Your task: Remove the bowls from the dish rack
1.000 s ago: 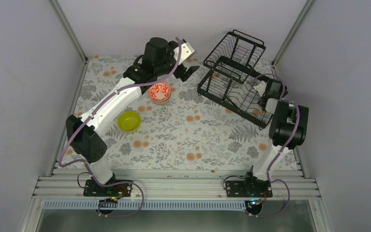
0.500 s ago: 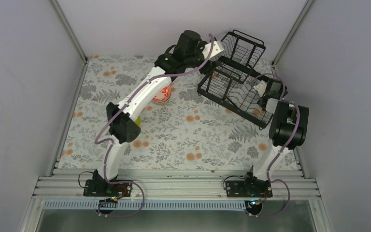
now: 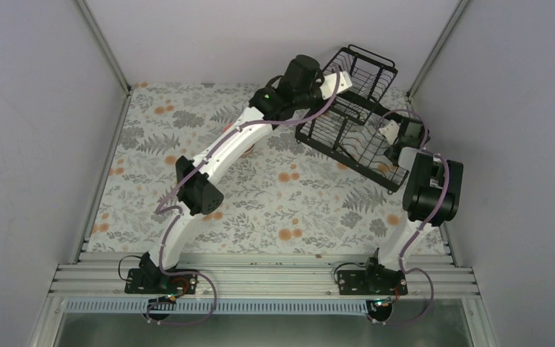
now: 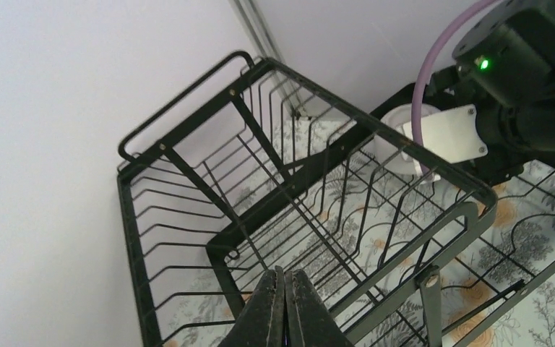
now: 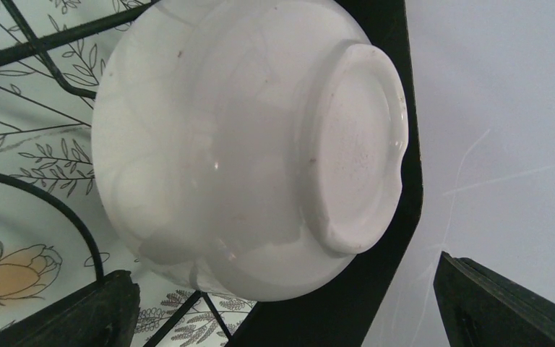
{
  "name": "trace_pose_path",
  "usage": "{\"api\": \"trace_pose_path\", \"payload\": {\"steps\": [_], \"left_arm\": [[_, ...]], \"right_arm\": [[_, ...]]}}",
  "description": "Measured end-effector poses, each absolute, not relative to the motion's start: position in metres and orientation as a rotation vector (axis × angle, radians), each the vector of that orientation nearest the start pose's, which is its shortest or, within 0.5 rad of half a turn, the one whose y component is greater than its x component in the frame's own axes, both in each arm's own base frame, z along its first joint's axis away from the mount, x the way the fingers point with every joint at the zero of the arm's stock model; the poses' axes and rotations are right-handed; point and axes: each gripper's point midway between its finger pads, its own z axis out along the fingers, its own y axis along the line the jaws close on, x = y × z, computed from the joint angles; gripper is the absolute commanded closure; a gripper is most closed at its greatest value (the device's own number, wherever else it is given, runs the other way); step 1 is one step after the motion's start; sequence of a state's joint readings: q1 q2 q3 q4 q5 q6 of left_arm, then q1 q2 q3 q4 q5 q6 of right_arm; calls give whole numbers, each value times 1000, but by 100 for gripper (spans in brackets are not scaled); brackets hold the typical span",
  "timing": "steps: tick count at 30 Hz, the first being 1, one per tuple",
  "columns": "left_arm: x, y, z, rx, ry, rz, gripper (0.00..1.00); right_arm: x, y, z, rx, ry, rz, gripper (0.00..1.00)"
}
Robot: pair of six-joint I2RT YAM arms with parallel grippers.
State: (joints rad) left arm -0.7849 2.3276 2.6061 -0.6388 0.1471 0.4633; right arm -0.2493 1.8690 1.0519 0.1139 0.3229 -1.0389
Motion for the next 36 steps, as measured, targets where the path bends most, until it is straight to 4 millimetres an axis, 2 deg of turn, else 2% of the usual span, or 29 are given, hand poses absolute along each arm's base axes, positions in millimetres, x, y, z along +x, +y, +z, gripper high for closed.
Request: {"api": "trace_pose_path", "payload": {"steps": [6,14,15,16,18,19,21,24,31,33,36], "left_arm": [[451,-484,307,1236,1575,-260,98],[464,-481,305,1210,1566,-169,96],[464,-481,305,1211,1567,-163,83],[464,-480,304,1213,1567,-159,60],[465,-480,307,1214,1555,-147,29],[466,-479,310,1208,1551,-144,18],[465,-477,318,1199,1540,-142,6],[461,-470,320,1223,1549,-124,1],[457,-454,272,1336,1635,-3,1],[460,-449,264,1350,1637,50,1],[459,-442,264,1353,1628,91,1]], "right_arm": [[460,-172,76,-772,2331,-987,0],[460,-171,77,-761,2333,-972,0],[460,-171,77,-761,2334,-971,0],[459,-171,77,-760,2334,-970,0],[459,-170,77,-761,2336,-966,0],[459,-170,77,-762,2337,-965,0],[458,-170,78,-762,2337,-963,0],[458,-170,78,-758,2338,-958,0],[458,-168,78,-745,2339,-940,0],[458,-167,78,-746,2339,-927,0],[455,-166,77,-749,2347,-906,0]]}}
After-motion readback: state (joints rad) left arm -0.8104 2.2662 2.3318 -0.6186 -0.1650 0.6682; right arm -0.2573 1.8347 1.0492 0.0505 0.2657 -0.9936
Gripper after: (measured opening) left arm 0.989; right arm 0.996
